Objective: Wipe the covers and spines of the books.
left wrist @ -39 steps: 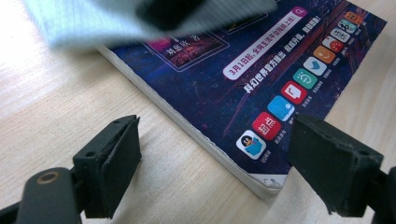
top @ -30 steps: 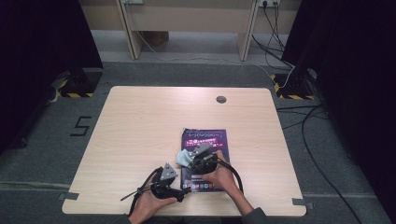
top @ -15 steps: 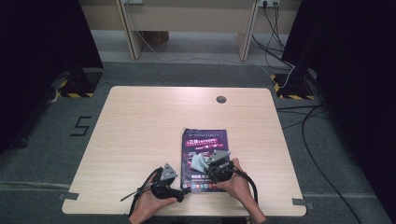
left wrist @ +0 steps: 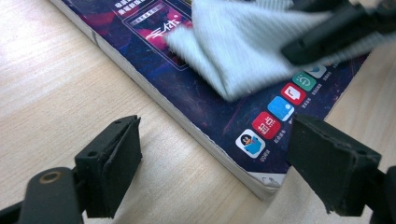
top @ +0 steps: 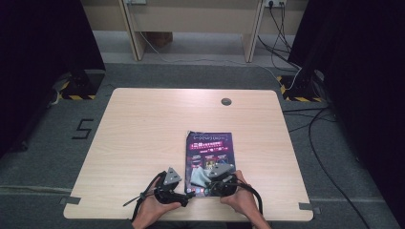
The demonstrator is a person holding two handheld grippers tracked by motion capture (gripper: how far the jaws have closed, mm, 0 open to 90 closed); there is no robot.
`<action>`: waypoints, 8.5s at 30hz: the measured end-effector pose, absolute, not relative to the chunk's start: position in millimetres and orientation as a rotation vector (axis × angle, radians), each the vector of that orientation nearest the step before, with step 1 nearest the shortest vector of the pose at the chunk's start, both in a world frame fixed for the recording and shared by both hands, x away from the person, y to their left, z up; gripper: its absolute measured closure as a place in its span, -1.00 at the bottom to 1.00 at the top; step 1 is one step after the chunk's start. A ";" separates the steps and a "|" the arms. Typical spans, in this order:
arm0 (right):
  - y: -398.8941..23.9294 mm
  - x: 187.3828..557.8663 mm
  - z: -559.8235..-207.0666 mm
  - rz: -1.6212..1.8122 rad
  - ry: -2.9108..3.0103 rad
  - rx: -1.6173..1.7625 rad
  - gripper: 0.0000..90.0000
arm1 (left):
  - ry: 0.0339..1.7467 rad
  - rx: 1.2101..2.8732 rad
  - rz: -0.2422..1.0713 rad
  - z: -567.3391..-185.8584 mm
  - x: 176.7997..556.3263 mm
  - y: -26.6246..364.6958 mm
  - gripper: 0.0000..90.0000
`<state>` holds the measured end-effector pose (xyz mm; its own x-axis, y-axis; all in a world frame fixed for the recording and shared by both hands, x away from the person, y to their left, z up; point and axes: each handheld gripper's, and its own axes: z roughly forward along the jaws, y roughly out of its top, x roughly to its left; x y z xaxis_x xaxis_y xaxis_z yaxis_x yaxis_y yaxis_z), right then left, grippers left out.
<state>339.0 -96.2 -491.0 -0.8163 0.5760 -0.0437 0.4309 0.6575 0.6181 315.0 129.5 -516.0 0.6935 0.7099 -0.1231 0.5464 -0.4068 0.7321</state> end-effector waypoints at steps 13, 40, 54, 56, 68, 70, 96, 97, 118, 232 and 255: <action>-153.2 401.5 -488.9 0.787 2.433 1.117 0.74 | 0.957 2.112 0.270 -516.2 314.7 129.3 -0.63; -253.3 424.2 -489.1 0.616 2.225 1.470 0.64 | 0.950 2.116 0.265 -515.9 315.6 129.5 -0.63; -208.4 419.1 -471.6 0.926 2.265 1.423 0.16 | 0.965 2.079 0.196 -511.1 326.8 130.8 -0.56; -199.5 419.5 -473.1 0.935 2.288 1.411 0.13 | 0.973 2.073 0.201 -510.5 331.7 129.1 -0.56; -163.3 427.8 -494.9 0.973 2.397 1.411 0.03 | 0.985 2.089 0.238 -514.2 357.6 118.3 -0.54; -159.8 429.2 -496.7 0.964 2.400 1.415 -0.02 | 0.972 2.097 0.237 -514.0 355.5 117.5 -0.49; -172.6 417.4 -503.2 1.141 2.240 1.663 0.27 | 0.934 2.116 0.229 -514.0 341.4 112.9 -0.50; -172.5 417.6 -503.3 1.146 2.237 1.665 0.27 | 0.935 2.117 0.230 -514.0 341.3 112.8 -0.50; -183.8 410.0 -487.5 1.418 2.180 1.752 0.41 | 0.948 2.107 0.237 -514.5 339.2 114.2 -0.49; -33.9 389.1 -468.2 0.874 2.841 1.006 0.45 | 1.126 2.022 0.199 -511.0 336.6 196.7 -0.49; -121.6 433.4 -479.9 0.929 2.495 1.285 -0.09 | 1.070 2.024 0.170 -513.3 335.6 169.6 -0.49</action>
<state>433.4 -121.6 -479.9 -0.6084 0.7852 0.1152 0.6695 0.4299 0.6057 335.6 169.6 -513.3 0.6295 0.7390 -0.2402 0.6278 -0.3016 0.7176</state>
